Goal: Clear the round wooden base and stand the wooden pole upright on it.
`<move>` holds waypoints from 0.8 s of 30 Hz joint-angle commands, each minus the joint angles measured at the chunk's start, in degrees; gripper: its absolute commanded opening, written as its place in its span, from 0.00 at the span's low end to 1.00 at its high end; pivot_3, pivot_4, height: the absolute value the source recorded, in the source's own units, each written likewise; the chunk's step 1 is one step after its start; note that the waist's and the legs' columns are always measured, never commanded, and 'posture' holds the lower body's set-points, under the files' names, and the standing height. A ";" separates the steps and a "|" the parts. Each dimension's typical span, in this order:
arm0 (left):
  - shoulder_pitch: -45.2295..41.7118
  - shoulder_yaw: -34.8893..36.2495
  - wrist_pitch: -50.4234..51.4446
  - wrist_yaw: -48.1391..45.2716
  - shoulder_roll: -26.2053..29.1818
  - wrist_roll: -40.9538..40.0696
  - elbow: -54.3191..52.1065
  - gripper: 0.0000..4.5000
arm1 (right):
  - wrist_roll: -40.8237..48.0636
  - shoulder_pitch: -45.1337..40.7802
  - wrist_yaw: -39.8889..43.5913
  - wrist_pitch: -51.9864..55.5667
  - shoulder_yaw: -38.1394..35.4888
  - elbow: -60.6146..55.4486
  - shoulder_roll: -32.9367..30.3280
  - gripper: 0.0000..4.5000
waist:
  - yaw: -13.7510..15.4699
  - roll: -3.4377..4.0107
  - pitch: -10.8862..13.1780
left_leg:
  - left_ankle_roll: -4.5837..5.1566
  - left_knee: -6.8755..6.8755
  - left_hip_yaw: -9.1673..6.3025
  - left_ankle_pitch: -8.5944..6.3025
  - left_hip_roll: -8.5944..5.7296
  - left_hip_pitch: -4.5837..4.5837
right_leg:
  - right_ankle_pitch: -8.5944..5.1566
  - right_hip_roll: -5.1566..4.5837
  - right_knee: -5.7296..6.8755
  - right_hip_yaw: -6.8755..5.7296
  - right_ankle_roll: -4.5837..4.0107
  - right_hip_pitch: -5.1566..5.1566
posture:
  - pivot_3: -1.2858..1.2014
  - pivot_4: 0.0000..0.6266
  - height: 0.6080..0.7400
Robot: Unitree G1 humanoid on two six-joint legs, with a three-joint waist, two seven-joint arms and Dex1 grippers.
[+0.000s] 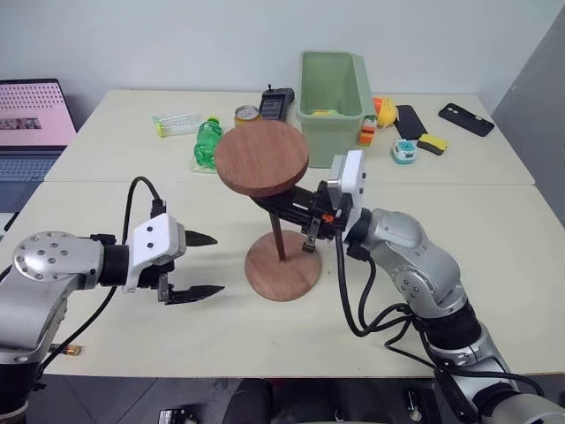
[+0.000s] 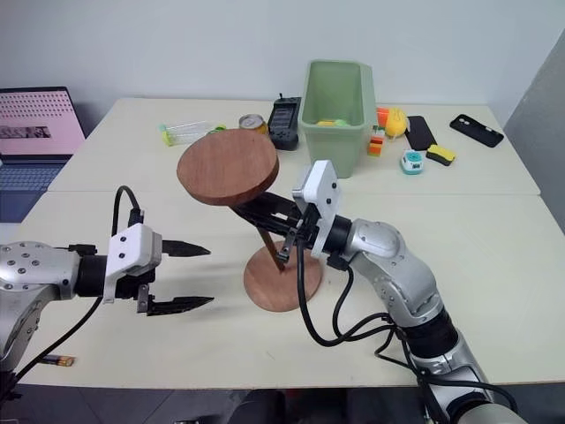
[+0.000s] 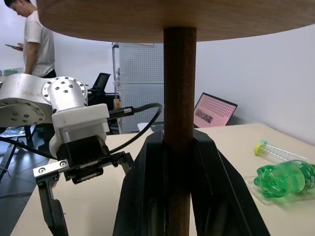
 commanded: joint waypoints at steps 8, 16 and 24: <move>-1.04 -0.41 -0.39 -0.19 0.61 -0.79 -1.00 1.00 | -2.58 1.10 2.24 -2.02 -0.27 -0.15 1.21 0.05 | 0.00 0.00 0.00 | 0.00 0.03 0.01 0.00 0.00 0.03 | 0.00 0.01 0.09 0.00 0.00 0.00 | 0.52 0.24 1.00; -2.03 -1.16 -0.79 -0.25 0.44 -0.44 -0.01 1.00 | -3.77 1.37 2.33 -2.48 -0.38 0.51 2.45 0.05 | 0.00 0.00 0.00 | 0.00 0.04 0.01 0.00 0.00 0.05 | 0.00 0.01 0.13 0.01 0.00 0.00 | 0.52 0.24 1.00; -2.28 -1.48 -0.97 -0.18 0.34 -0.36 0.22 1.00 | -4.81 2.25 2.83 -3.16 0.04 0.93 2.71 0.05 | 0.00 0.00 0.00 | 0.00 0.05 0.02 0.00 0.00 0.06 | 0.00 0.02 0.14 0.01 0.00 0.00 | 0.52 0.24 1.00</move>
